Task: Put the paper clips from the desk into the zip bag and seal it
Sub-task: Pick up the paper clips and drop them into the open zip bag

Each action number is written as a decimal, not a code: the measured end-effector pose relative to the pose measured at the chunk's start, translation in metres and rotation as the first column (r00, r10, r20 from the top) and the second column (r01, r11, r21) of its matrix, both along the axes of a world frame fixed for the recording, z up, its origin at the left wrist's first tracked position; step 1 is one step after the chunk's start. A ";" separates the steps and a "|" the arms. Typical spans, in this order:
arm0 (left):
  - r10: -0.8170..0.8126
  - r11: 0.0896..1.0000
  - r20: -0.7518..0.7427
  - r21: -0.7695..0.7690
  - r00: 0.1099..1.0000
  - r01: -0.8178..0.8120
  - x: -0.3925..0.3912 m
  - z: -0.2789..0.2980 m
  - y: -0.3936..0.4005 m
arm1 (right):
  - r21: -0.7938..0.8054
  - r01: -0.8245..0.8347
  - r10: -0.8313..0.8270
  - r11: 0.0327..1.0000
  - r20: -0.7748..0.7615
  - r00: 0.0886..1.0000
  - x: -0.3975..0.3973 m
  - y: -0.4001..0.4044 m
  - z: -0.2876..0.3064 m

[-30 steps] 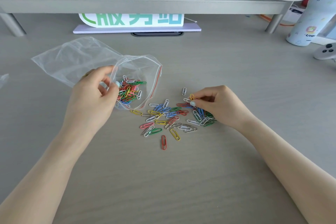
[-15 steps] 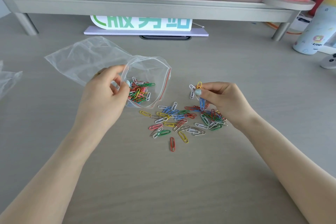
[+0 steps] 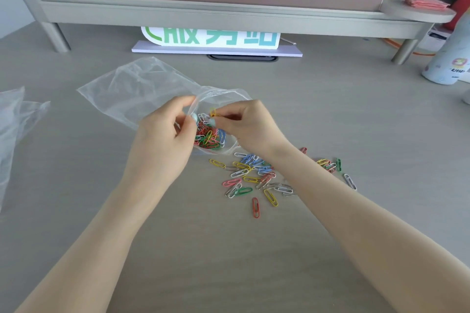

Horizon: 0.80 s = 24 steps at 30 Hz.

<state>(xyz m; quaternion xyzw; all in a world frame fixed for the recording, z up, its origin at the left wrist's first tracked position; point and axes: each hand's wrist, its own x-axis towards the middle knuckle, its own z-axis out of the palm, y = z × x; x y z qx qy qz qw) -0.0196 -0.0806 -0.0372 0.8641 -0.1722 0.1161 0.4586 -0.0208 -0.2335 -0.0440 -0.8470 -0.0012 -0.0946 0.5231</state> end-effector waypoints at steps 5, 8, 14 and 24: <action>-0.001 1.000 0.010 0.002 1.000 0.001 -0.001 0.000 -0.002 | -0.147 -0.011 0.015 0.989 0.028 1.000 0.022 0.018 -0.008; -0.009 1.000 0.017 0.005 1.000 0.009 -0.001 0.001 -0.002 | -0.242 -0.023 0.027 0.970 0.013 1.000 0.027 0.023 -0.009; -0.014 1.000 0.004 0.005 1.000 0.013 -0.002 0.000 -0.004 | -0.362 -0.004 -0.009 0.932 -0.034 0.999 0.026 0.030 -0.007; -0.006 1.000 -0.011 0.025 1.000 0.007 -0.002 -0.003 -0.005 | -0.334 -0.069 0.065 0.940 -0.025 0.998 0.012 0.015 -0.004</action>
